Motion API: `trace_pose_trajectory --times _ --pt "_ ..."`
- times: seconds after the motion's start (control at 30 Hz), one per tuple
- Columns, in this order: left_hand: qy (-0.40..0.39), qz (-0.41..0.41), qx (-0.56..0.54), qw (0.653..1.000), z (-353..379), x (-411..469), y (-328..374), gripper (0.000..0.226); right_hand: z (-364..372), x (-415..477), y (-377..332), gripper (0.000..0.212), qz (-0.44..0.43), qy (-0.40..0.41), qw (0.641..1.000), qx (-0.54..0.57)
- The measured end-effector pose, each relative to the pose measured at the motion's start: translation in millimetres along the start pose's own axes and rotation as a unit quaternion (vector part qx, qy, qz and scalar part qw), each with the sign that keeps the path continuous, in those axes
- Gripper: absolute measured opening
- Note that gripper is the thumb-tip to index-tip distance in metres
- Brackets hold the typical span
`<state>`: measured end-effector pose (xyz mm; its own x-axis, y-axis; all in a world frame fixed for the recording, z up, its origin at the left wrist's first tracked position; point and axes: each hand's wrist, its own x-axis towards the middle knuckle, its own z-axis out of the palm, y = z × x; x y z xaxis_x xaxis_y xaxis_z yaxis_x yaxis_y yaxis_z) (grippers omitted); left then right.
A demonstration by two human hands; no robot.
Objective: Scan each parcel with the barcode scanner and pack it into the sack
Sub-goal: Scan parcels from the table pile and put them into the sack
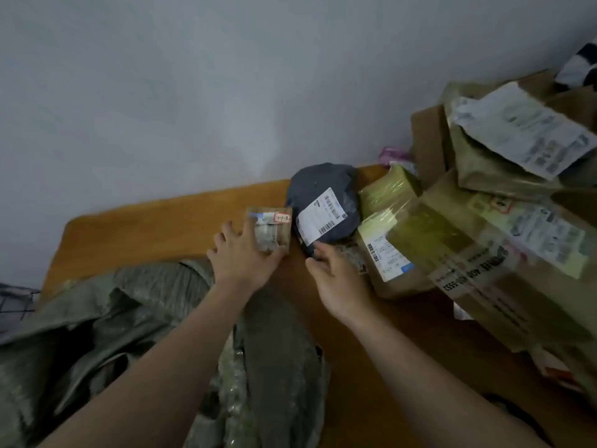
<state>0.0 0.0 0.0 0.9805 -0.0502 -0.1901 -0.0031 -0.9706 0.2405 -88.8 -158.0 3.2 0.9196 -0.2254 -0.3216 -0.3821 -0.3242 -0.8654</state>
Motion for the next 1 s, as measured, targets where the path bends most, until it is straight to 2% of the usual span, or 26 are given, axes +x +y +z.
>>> trace_pose_trajectory --times 0.13,0.37,0.53,0.7,0.8,0.9,1.0 --pt "-0.01 -0.039 -0.004 0.999 19.5 29.5 9.8 0.101 -0.1 17.6 19.0 0.047 0.006 -0.033 0.999 0.01" --pt "-0.001 -0.067 -0.142 0.988 32.0 7.8 18.5 0.095 -5.5 -3.8 40.1 0.046 0.033 -0.009 0.996 0.087" --pt "0.043 0.03 -0.269 0.962 2.6 -67.1 16.6 0.102 -12.4 -54.4 28.2 0.054 0.074 0.008 0.971 0.225" --pt "0.007 0.136 -0.301 0.944 -32.0 -168.9 17.4 0.108 -28.2 -123.7 2.4 0.052 0.099 0.019 0.943 0.318" --pt "-0.028 0.158 -0.285 0.945 -42.0 -218.1 8.5 0.108 -36.4 -172.7 2.2 0.056 0.12 0.06 0.933 0.334" --pt "-0.048 0.169 -0.265 0.948 -45.1 -254.4 2.0 0.106 -44.9 -218.3 9.1 0.068 0.124 0.048 0.951 0.28" --pt "-0.075 0.198 -0.256 0.943 -50.8 -281.7 0.9 0.092 -53.5 -254.9 16.4 0.065 0.113 0.049 0.958 0.258"
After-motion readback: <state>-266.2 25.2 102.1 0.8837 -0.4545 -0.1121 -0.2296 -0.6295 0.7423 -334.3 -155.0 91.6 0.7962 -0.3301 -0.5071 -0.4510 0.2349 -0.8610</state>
